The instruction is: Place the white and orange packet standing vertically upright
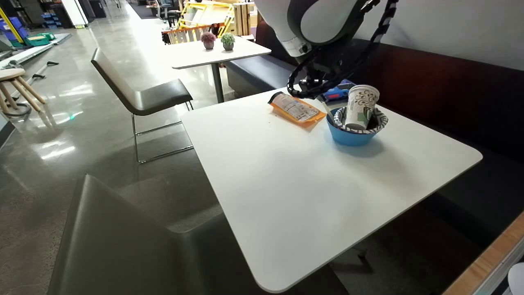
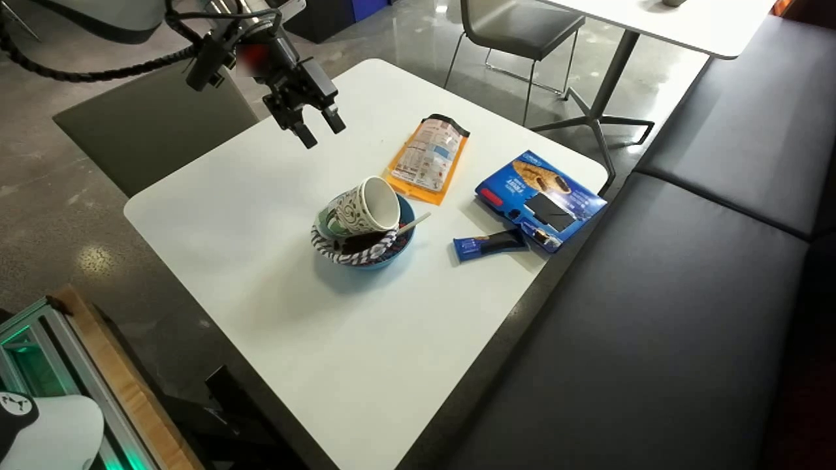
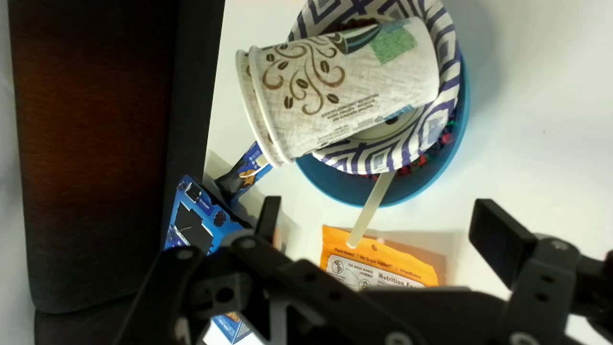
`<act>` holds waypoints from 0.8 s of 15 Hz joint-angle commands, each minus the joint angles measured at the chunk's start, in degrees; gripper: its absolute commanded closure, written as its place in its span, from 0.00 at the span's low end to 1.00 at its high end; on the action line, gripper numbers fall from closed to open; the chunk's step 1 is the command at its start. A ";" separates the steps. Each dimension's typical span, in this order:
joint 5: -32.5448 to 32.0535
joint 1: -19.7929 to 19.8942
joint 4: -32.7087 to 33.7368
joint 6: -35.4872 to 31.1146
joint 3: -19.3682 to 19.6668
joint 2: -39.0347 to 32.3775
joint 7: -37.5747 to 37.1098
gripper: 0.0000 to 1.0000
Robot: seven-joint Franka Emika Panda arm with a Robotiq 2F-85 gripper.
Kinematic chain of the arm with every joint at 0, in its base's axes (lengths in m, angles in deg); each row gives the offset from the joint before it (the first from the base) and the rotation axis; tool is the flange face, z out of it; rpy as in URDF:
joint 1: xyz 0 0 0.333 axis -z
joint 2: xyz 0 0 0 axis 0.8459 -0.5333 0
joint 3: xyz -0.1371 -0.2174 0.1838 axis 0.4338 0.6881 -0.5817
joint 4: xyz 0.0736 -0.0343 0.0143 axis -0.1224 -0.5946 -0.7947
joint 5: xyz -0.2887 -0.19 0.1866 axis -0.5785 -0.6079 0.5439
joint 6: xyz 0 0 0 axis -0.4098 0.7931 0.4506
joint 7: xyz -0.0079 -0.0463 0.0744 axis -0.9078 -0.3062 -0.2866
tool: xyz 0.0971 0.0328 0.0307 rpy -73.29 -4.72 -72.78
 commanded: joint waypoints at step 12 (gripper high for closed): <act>-9.00 -5.07 12.76 -0.79 4.58 -18.01 -11.58 0.00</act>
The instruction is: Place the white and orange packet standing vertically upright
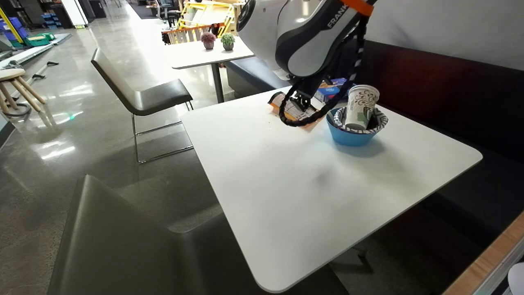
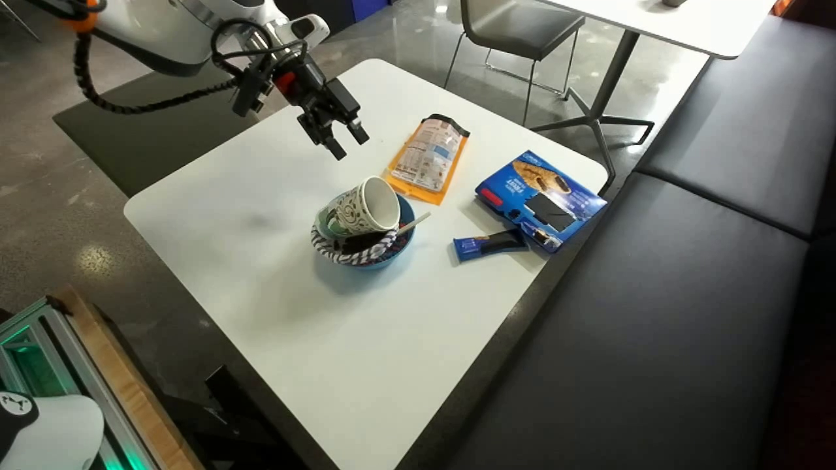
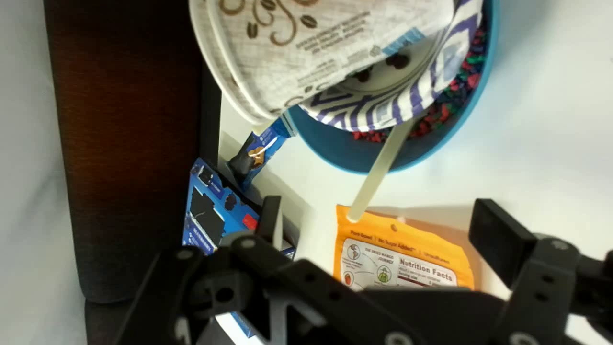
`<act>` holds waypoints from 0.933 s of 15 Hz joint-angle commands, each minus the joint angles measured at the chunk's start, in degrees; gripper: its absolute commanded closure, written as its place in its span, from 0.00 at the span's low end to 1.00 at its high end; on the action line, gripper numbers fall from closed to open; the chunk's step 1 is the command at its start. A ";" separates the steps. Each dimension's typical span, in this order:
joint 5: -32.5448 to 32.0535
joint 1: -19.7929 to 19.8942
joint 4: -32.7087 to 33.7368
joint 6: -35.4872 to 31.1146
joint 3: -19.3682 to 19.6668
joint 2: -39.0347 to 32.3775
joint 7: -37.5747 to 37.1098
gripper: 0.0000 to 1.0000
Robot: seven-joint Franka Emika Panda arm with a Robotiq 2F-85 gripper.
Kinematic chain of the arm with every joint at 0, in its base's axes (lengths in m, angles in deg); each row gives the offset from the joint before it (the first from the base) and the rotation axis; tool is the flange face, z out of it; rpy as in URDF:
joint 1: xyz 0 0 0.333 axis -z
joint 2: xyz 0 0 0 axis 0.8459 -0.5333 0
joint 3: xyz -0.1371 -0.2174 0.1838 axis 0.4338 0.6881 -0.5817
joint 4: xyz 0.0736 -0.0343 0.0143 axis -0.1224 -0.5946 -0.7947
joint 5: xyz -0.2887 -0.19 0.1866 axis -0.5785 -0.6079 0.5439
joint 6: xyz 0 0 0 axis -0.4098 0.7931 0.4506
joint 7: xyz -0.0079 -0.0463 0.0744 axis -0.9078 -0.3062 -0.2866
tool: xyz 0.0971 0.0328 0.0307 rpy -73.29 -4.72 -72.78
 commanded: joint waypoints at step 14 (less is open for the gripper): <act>-14.98 -4.88 17.87 -4.17 5.18 -22.42 -3.86 0.09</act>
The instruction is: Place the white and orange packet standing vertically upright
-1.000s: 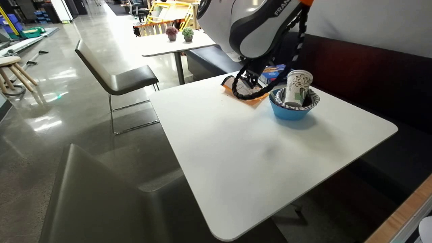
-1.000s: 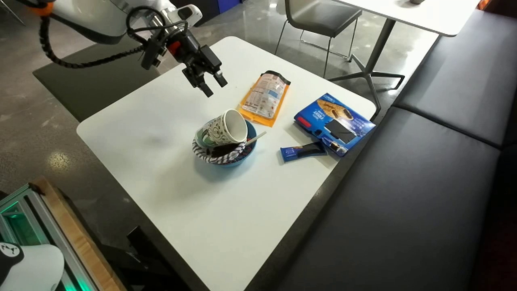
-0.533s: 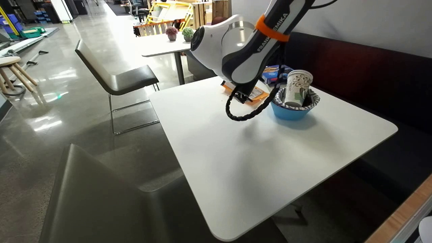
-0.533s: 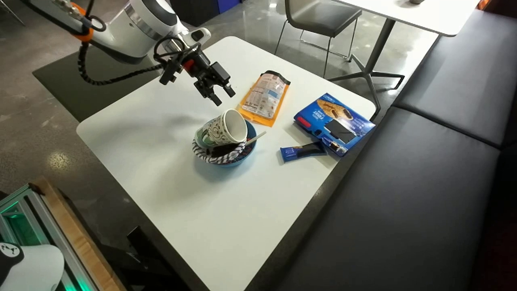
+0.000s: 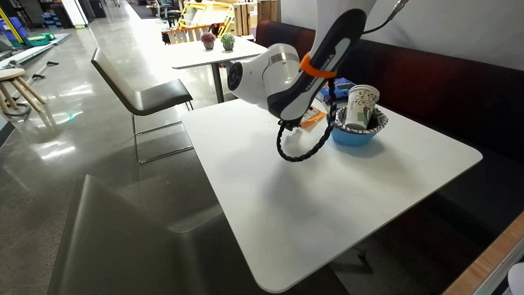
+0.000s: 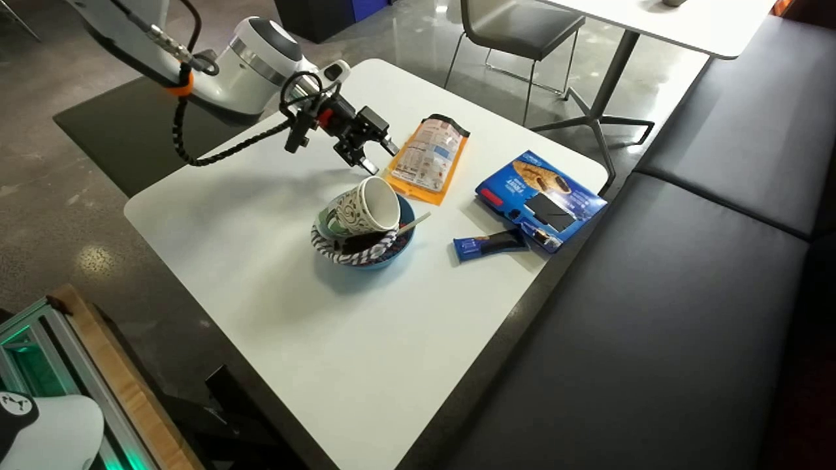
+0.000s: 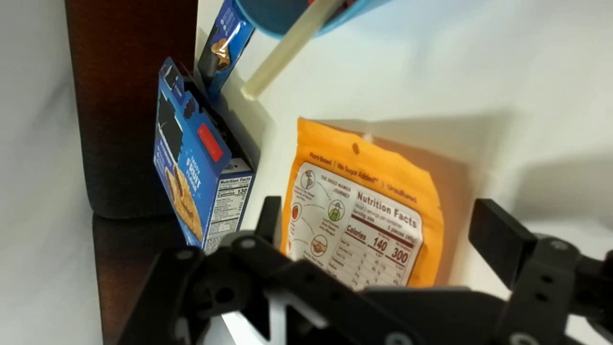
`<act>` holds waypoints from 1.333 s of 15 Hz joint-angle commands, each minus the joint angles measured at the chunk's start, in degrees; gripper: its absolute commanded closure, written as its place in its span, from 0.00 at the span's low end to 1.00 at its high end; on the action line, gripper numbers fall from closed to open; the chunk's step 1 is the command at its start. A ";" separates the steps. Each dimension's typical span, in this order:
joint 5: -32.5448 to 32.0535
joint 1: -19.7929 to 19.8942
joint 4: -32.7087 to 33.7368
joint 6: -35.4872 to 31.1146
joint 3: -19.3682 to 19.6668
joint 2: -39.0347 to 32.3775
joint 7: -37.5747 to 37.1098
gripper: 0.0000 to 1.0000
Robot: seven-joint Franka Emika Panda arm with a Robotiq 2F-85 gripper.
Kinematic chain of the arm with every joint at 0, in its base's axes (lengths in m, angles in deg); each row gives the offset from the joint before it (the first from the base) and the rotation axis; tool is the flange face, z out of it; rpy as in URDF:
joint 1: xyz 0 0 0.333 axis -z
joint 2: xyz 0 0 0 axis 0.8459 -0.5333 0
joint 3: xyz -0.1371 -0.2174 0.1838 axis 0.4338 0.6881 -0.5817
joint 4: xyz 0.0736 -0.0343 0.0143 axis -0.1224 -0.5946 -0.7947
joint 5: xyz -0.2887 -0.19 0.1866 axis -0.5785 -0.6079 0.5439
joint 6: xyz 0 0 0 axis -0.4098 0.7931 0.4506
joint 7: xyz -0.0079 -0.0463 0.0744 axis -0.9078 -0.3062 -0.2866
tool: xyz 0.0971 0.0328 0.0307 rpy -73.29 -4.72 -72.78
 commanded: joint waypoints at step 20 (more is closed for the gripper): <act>-11.87 -5.98 2.30 14.90 1.00 0.33 0.79 1.00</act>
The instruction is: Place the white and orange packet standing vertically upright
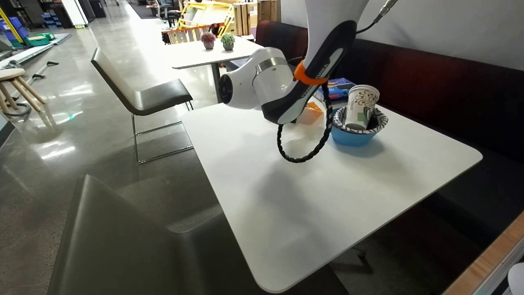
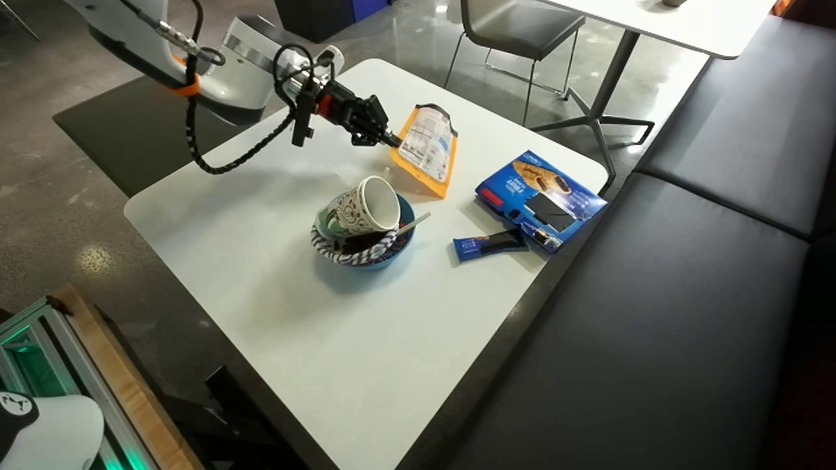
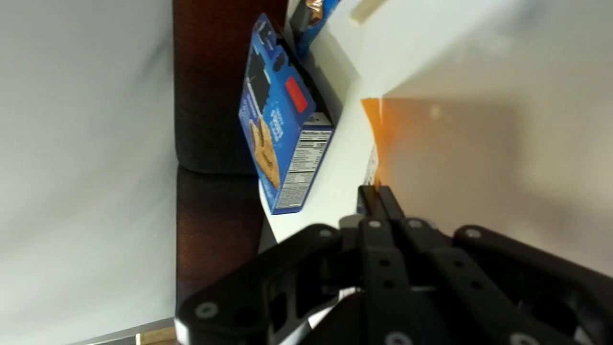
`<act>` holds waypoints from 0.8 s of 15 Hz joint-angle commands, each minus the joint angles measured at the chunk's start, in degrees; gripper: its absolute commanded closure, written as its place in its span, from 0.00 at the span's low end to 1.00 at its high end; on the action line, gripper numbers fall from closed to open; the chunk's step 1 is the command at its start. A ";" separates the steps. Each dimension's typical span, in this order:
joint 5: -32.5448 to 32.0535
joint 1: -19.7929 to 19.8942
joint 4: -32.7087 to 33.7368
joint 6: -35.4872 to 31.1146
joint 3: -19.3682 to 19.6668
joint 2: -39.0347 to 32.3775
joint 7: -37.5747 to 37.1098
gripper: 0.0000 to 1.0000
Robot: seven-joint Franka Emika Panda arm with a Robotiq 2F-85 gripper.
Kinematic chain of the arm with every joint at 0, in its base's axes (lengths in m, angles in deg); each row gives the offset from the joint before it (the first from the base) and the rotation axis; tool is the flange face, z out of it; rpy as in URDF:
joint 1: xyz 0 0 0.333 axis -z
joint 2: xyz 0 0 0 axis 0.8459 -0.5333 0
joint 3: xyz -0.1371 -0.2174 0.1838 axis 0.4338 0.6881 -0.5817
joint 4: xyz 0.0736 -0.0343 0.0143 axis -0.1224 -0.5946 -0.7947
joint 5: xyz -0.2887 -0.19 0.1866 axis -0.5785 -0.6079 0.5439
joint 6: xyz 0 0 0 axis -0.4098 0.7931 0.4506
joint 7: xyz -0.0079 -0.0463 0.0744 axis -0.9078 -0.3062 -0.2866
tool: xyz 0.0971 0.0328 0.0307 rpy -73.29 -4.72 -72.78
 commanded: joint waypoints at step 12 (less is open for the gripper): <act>-20.09 -8.21 2.99 42.54 -1.84 -2.24 13.45 1.00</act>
